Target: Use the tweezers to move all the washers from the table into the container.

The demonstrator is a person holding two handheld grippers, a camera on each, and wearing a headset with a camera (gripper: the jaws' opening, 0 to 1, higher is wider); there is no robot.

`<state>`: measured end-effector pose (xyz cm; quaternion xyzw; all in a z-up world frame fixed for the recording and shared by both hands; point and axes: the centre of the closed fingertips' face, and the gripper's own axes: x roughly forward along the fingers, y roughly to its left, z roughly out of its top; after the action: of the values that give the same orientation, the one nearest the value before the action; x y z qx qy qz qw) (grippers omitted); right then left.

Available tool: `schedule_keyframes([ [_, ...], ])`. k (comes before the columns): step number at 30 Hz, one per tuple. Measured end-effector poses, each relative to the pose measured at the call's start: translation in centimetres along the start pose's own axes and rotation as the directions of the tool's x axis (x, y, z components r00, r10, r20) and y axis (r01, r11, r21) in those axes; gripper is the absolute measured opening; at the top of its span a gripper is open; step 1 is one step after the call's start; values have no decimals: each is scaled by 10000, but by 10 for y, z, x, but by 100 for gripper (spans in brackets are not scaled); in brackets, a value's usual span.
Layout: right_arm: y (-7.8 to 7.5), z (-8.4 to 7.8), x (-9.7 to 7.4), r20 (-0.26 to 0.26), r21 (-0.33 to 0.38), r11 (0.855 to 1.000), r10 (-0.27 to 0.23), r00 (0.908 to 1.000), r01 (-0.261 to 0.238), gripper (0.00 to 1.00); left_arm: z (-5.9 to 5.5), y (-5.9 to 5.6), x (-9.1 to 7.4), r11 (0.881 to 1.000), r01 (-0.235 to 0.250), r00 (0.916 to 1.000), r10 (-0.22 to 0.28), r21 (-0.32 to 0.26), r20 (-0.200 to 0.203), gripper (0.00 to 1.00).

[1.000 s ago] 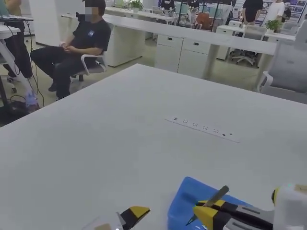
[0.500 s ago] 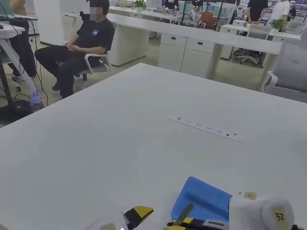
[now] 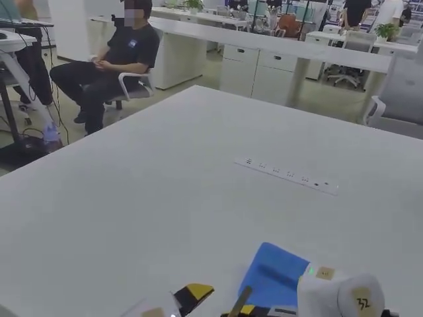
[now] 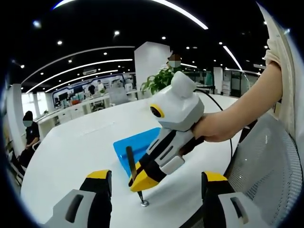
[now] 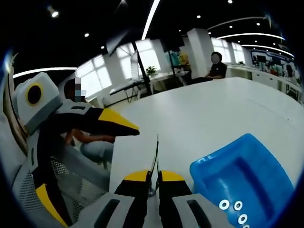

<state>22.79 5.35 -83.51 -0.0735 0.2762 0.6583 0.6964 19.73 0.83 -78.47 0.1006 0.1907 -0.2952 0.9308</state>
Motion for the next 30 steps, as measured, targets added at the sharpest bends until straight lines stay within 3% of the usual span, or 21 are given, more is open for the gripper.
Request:
schedule_keyframes([
  [4, 6, 0, 1, -200, -581, 9983, 22, 9998, -34, 4, 0, 0, 0, 10000, -17, 10000, 17, -1, 14, 78],
  [17, 8, -2, 2, -430, -1400, 9901, -22, 9991, -39, 4, -1, 0, 1, 10000, 20, 10000, -20, 21, -52, 78],
  [22, 12, -4, 2, -805, -2442, 9696, -49, 9967, -150, 4, -1, -1, 2, 10000, 34, 10000, -34, 25, -68, 78],
  [30, 19, -5, 5, -1122, -3401, 9395, 38, 9937, -420, 3, -1, -1, 2, 10000, 46, 10000, -46, 60, -80, 78],
])
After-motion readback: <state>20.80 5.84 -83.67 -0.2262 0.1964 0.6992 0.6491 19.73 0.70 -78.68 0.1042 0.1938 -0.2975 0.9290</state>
